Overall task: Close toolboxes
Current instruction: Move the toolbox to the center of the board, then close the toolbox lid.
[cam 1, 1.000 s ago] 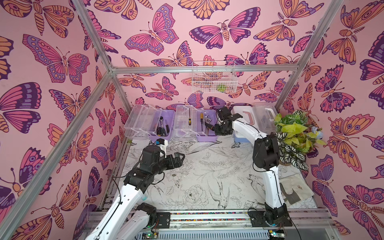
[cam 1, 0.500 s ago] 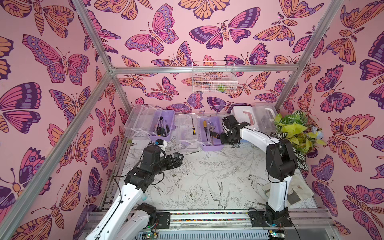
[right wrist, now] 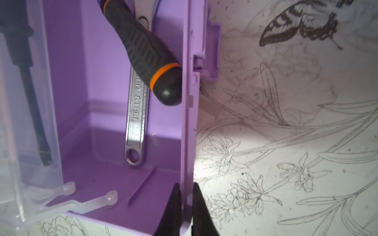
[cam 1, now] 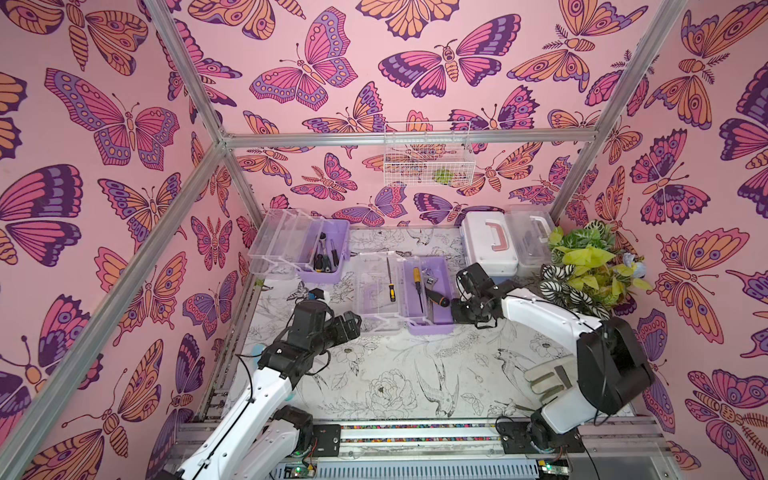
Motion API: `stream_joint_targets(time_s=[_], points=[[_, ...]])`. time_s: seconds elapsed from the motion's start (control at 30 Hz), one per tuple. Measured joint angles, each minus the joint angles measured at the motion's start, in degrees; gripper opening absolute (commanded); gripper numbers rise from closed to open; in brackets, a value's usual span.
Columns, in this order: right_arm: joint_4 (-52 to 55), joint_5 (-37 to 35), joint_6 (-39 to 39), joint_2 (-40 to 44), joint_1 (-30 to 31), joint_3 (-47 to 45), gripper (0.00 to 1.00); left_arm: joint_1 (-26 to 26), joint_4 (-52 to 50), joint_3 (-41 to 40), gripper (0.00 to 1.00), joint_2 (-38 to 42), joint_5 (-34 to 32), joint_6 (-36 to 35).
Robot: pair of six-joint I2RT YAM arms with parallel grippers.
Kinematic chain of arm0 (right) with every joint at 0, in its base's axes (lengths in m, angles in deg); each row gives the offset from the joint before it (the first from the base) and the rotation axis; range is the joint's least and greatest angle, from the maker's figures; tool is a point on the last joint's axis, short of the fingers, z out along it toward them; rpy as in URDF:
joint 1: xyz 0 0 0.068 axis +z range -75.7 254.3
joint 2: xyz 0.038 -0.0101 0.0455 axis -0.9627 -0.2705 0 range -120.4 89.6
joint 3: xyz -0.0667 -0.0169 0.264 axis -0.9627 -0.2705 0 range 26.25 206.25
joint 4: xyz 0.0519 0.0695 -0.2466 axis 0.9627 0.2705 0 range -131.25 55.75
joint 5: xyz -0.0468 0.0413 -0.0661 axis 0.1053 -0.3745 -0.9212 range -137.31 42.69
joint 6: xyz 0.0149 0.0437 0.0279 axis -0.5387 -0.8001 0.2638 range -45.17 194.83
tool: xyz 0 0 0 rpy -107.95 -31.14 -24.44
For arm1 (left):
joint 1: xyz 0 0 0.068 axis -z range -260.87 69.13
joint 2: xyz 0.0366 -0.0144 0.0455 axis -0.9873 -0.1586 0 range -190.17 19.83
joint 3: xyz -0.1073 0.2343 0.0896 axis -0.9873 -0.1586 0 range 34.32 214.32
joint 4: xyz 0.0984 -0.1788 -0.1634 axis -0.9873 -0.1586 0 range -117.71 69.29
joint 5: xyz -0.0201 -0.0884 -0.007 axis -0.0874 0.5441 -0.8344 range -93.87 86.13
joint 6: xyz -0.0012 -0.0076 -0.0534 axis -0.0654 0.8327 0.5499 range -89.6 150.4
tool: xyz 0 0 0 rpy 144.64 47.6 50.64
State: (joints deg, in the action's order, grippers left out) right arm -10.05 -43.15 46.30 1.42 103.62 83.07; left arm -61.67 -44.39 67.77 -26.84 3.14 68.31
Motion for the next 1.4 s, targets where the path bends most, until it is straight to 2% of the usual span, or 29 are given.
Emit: stream_joint_targets(time_s=[0.13, 0.33, 0.4, 0.47, 0.67, 0.9, 1.13, 1.33, 1.4], points=[[2.08, 2.12, -1.07, 3.39, 0.81, -2.99, 0.22, 0.00, 1.36, -3.74, 0.78, 1.09, -0.66, 1.70], [5.07, 4.48, -1.18, 6.99, 0.90, -3.10, 0.49, 0.00, 3.17, -6.51, 0.68, -0.20, -0.81, 2.62], [5.22, 4.37, -0.68, 8.83, 0.90, -3.06, 0.53, 0.00, 4.70, -6.93, 0.63, -1.01, -1.07, 2.60], [5.73, 4.15, -0.04, 10.43, 0.90, -2.38, 0.53, 0.00, 6.80, -7.65, 0.57, -2.23, -1.03, 2.16], [4.04, 2.91, 1.09, 13.11, 0.90, -0.66, 0.50, -0.02, 12.72, -8.24, 0.54, -9.31, -0.04, 1.49], [0.90, 0.63, 1.11, 19.71, 0.90, -3.32, 0.48, -1.05, 18.69, -8.17, 0.42, -17.40, 1.66, 0.13], [1.25, -1.16, 1.09, 20.33, 0.81, -3.63, 0.43, -1.73, 22.75, -6.43, 0.20, -24.96, 4.02, -1.22], [1.40, -2.29, 1.09, 19.50, 0.02, -4.13, 0.41, -1.73, 23.28, -6.01, 0.00, -24.65, 5.33, -3.26], [1.38, -2.38, 1.09, 18.75, -0.50, -4.13, 0.40, -1.66, 21.75, -5.81, 0.00, -23.52, 5.44, -4.17]])
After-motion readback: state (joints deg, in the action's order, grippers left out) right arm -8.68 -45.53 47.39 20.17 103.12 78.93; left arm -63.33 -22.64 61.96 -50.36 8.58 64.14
